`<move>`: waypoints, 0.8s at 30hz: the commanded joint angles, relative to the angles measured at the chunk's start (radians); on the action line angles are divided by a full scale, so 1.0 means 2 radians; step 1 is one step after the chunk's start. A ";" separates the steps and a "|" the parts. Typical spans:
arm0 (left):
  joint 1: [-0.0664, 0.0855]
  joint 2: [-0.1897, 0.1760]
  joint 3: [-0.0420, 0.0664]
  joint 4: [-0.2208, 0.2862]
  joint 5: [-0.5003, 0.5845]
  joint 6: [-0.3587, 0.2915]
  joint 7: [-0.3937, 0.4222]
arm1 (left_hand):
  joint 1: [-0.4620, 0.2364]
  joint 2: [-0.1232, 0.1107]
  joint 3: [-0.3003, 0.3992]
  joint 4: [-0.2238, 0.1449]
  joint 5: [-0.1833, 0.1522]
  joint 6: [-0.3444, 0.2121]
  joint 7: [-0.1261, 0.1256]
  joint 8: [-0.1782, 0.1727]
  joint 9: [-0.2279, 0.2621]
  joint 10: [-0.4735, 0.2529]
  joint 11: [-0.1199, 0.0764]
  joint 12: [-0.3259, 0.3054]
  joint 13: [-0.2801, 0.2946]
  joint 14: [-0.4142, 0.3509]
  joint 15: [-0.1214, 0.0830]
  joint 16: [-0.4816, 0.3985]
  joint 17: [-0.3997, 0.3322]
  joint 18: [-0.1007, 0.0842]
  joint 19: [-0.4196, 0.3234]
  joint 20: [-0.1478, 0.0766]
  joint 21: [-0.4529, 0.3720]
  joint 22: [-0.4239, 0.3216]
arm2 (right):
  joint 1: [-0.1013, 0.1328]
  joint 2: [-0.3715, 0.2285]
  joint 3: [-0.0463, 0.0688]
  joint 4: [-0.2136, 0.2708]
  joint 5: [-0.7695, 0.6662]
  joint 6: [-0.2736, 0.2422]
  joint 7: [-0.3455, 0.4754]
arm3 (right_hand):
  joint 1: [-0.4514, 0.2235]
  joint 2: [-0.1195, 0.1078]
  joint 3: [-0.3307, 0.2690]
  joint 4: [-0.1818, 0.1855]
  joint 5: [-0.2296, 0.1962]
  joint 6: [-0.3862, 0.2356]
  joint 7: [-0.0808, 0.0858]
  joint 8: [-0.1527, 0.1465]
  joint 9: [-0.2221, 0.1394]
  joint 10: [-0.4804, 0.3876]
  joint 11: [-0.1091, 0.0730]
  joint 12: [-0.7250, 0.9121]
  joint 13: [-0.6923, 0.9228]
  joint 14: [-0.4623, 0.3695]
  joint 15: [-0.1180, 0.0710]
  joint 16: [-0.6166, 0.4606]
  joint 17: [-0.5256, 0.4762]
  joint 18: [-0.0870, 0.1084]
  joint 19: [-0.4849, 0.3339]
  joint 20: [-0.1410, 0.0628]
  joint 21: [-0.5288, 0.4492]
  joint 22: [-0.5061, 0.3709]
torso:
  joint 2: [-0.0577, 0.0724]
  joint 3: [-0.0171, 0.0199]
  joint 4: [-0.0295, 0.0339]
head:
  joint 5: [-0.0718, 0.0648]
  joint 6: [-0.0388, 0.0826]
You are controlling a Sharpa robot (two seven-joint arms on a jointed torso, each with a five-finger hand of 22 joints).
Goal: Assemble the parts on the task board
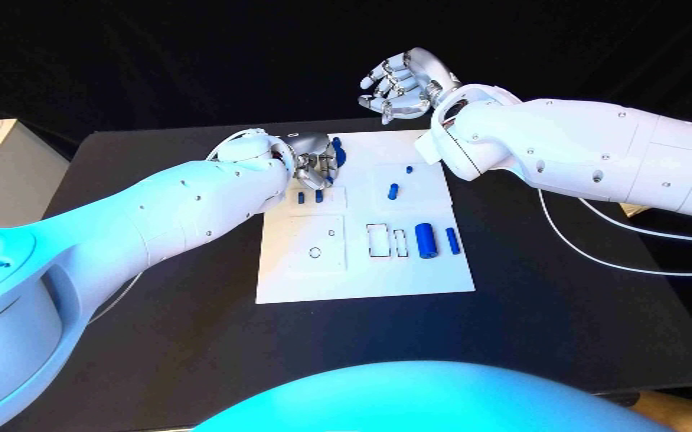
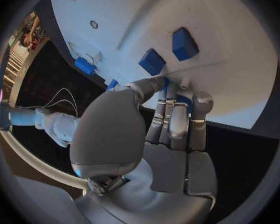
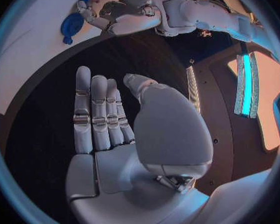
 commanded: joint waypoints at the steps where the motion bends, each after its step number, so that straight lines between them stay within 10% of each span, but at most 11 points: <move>1: -0.001 -0.001 -0.001 0.001 0.003 -0.023 0.009 | 0.002 0.007 0.001 -0.005 -0.003 0.007 -0.001 -0.004 0.002 0.008 -0.002 -0.004 0.000 0.005 -0.001 0.002 0.005 -0.007 0.007 -0.001 0.005 0.006 | 0.000 0.000 0.000 0.001 -0.001 0.006 0.002 | -0.006 -0.001 0.003 -0.002 0.001 0.001 0.000 0.003 0.000 0.003 0.001 -0.002 0.000 -0.002 -0.001 -0.003 -0.001 0.006 0.001 0.001 -0.003 0.000 | 0.000 -0.0002 0.0002 | 0.000 0.000; 6: -0.001 -0.009 0.002 0.012 0.022 -0.035 0.017 | -0.004 0.007 -0.002 -0.004 -0.002 0.012 -0.001 -0.006 0.004 0.014 -0.002 -0.010 -0.001 0.007 -0.001 0.002 0.005 -0.008 0.009 -0.002 0.007 0.008 | 0.000 0.000 0.000 0.001 -0.001 0.006 0.002 | -0.007 -0.001 0.003 -0.002 0.001 0.002 -0.001 0.004 0.001 0.004 0.001 -0.003 -0.002 -0.001 -0.001 -0.004 -0.001 0.006 0.002 0.001 -0.004 -0.002 | -0.001 -0.0002 0.0001 | 0.000 0.000; 17: 0.000 -0.045 0.032 0.062 0.066 -0.024 0.018 | -0.015 0.005 -0.008 0.000 -0.002 0.016 -0.001 -0.010 0.006 0.018 -0.002 -0.019 -0.002 0.011 -0.001 0.003 0.010 -0.009 0.014 -0.002 0.009 0.013 | 0.000 -0.003 0.000 0.000 -0.001 0.006 0.002 | -0.007 -0.001 0.002 -0.002 0.001 0.002 -0.001 0.004 0.001 0.004 0.001 -0.003 -0.003 -0.001 -0.001 -0.005 -0.001 0.006 0.002 0.001 -0.004 -0.003 | -0.003 -0.0004 0.0029 | -0.001 0.000; 24: 0.003 -0.065 0.038 0.075 0.077 -0.002 0.008 | -0.015 0.005 -0.008 0.000 -0.002 0.016 -0.001 -0.011 0.006 0.018 -0.002 -0.021 -0.002 0.012 -0.001 0.003 0.009 -0.010 0.015 -0.002 0.010 0.014 | 0.000 -0.005 0.000 0.000 -0.001 0.007 0.001 | -0.007 -0.001 0.003 -0.002 0.001 0.002 -0.001 0.004 0.001 0.004 0.001 -0.003 -0.004 -0.002 -0.001 -0.005 -0.001 0.006 0.002 0.001 -0.005 -0.004 | -0.005 -0.0014 0.0058 | -0.003 0.000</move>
